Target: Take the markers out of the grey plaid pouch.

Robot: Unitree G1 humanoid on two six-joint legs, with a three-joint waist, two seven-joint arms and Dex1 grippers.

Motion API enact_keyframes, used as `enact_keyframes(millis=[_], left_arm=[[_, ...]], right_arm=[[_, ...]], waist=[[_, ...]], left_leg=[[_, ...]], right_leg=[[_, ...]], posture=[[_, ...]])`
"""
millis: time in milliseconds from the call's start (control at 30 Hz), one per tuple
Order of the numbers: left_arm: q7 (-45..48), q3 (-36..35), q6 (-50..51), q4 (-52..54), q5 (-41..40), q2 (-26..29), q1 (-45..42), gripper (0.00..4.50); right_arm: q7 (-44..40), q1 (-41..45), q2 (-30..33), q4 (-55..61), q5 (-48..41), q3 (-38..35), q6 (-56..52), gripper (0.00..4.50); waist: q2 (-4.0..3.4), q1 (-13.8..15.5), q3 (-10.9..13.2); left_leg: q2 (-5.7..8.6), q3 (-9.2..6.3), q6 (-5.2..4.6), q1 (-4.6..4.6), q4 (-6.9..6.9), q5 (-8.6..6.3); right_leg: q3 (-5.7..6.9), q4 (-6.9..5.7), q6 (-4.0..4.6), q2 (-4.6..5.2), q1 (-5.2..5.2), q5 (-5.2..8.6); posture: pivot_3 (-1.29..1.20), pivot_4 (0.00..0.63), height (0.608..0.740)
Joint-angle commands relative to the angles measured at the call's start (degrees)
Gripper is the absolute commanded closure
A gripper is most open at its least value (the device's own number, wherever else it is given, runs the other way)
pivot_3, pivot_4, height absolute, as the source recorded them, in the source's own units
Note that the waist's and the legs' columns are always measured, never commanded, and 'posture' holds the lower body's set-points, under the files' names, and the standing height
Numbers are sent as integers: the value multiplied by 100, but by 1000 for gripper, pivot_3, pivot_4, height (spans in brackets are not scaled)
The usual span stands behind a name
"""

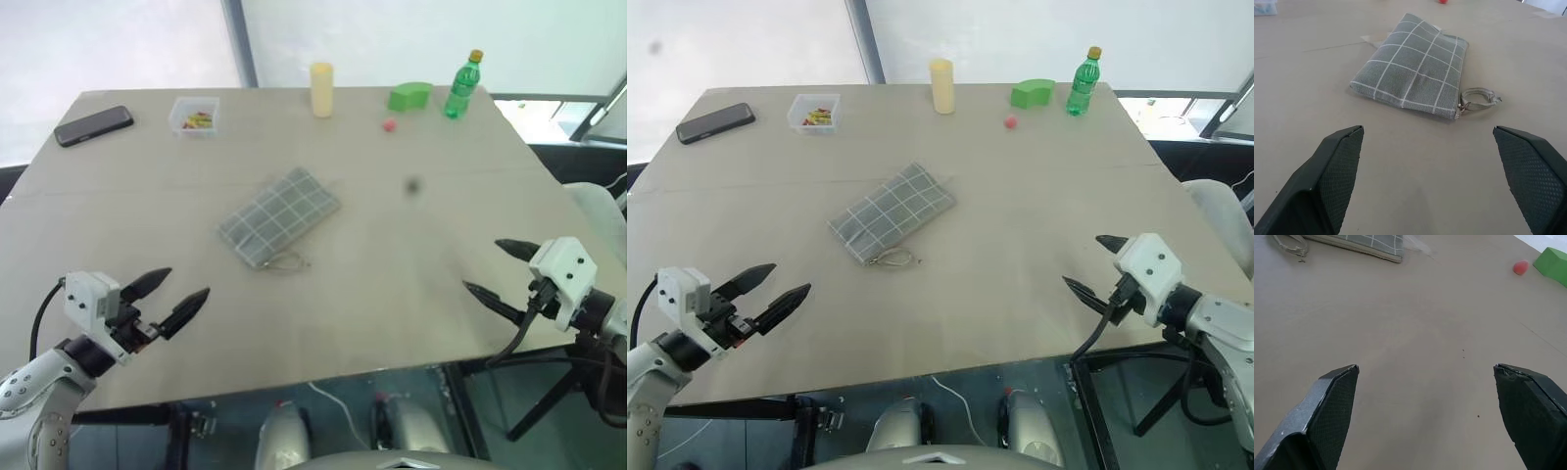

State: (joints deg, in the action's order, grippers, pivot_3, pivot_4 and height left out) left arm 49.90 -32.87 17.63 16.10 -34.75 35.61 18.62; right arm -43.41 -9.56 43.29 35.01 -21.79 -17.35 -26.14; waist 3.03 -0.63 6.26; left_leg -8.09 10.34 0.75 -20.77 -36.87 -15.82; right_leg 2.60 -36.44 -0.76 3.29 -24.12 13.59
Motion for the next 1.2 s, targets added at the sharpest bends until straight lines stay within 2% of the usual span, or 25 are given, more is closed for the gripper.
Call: enact_keyframes(millis=[33,267,400,500,567,800,900,1000,1200], left_arm=[[-48,21,-75,56,-14,19,-101,83],[-393,382,119,43,11,-30,-544,83],[-482,566,-327,-146,501,13,-724,83],[-497,807,-1786,-864,1667,261,-967,83],[-338,1102,-3299,-1596,2524,606,-1141,83],[-679,2151,-6837,-4098,4234,1369,-2555,83],[-1185,2572,-7769,-4891,5017,1472,-3161,83],[-1740,2964,-8271,-5355,5763,1454,-3704,83],[-3331,3491,-8286,-5622,7433,1534,-4341,83]], right_arm=[[-23,74,60,-39,12,-198,202,0],[72,222,-49,-117,64,0,332,0],[144,304,-118,-28,112,186,348,0],[92,535,-161,216,-84,508,237,0],[-48,679,-146,369,-188,717,298,0],[-854,981,-38,723,-854,1026,566,0],[-901,1078,-55,727,-864,1124,618,0],[-856,1101,-77,703,-709,1223,725,0],[-627,985,-121,805,-541,1244,792,0]], waist=[[0,1,0],[-2,2,1],[-4,3,3],[-5,-7,3],[-7,-4,5],[-18,120,11],[-21,149,13],[-21,158,13],[-22,167,12]], left_leg=[[0,0,0,0,0,0],[0,-9,-1,2,-6,-2],[0,-10,1,1,-6,-2],[0,-10,1,2,-6,-2],[-1,-16,1,2,-5,-2],[0,-19,-12,-16,-8,-17],[0,-17,-9,-25,-22,-27],[0,-19,-2,-36,-31,-27],[0,-19,-3,-35,-35,-28]], right_leg=[[0,0,0,0,0,0],[6,3,0,0,12,0],[8,3,0,-1,12,0],[9,4,0,-1,14,0],[15,5,0,-3,13,0],[35,30,1,5,19,0],[38,32,0,5,20,-1],[45,35,-15,6,19,-9],[45,33,-22,6,20,-13]], posture=[[0,150,740],[0,150,740],[0,150,740],[0,150,740],[0,150,740],[0,150,740],[0,150,740],[0,150,740],[0,150,740]])
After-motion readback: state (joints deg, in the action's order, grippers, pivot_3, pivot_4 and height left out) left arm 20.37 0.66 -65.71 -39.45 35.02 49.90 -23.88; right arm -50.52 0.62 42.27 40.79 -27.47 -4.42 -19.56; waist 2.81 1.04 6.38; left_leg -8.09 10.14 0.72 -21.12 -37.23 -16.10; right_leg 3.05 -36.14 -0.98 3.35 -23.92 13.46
